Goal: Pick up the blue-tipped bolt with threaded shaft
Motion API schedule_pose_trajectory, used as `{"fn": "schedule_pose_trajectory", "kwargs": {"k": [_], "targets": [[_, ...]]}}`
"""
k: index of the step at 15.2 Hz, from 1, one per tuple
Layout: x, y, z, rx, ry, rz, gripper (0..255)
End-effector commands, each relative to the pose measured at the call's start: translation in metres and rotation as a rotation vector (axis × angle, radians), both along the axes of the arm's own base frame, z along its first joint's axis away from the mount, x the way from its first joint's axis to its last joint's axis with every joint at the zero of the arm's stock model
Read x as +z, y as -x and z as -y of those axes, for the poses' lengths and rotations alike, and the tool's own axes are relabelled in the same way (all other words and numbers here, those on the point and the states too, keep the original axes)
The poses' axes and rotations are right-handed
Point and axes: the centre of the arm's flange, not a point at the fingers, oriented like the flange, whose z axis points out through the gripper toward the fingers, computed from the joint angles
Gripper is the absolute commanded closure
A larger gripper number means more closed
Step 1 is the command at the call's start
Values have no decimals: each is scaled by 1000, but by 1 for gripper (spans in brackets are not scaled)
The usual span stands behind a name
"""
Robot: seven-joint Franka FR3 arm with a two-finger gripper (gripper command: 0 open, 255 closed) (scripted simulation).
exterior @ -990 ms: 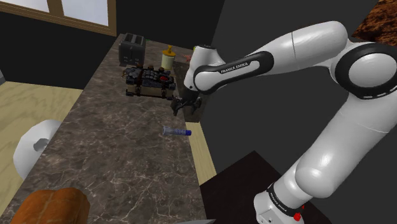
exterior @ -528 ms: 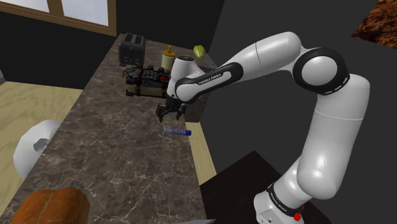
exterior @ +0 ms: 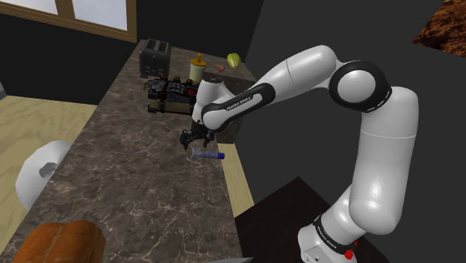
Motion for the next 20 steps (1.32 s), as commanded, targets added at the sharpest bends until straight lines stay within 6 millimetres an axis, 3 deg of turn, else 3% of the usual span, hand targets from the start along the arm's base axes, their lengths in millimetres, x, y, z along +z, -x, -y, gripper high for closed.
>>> {"fn": "schedule_pose_trajectory", "kwargs": {"k": [1,2,11,20], "targets": [[-4,0,0,0,0,0,0],[-4,0,-1,0,0,0,255],[-4,0,0,0,0,0,255],[44,0,0,0,0,0,255]]}}
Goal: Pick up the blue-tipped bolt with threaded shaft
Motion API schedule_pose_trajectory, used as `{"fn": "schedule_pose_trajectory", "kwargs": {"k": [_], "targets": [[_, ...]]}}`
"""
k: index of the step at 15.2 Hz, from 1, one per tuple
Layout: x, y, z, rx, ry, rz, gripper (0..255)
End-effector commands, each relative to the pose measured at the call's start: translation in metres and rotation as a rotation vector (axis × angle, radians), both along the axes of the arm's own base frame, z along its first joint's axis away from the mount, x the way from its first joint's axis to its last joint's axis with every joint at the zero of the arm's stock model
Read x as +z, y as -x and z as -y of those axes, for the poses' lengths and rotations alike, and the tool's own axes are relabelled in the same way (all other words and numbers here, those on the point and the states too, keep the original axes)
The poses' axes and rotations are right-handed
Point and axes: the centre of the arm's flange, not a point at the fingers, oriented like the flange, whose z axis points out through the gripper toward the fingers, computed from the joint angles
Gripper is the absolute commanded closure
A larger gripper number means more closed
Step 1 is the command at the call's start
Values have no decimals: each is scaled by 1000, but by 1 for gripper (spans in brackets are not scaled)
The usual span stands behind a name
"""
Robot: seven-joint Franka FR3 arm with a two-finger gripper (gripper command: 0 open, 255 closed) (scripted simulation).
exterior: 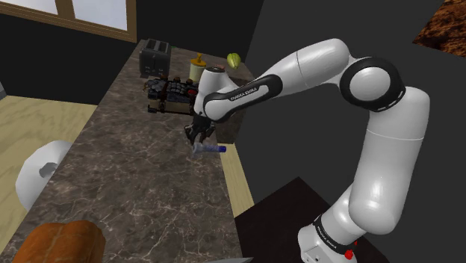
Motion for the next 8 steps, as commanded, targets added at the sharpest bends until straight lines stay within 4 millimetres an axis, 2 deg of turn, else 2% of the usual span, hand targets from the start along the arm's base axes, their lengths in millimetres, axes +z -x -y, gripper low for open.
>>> {"fn": "schedule_pose_trajectory", "kwargs": {"k": [1,6,8], "targets": [[11,-1,-1,0,0,0,255],[37,-1,-1,0,0,0,255],[38,-1,-1,0,0,0,255]]}}
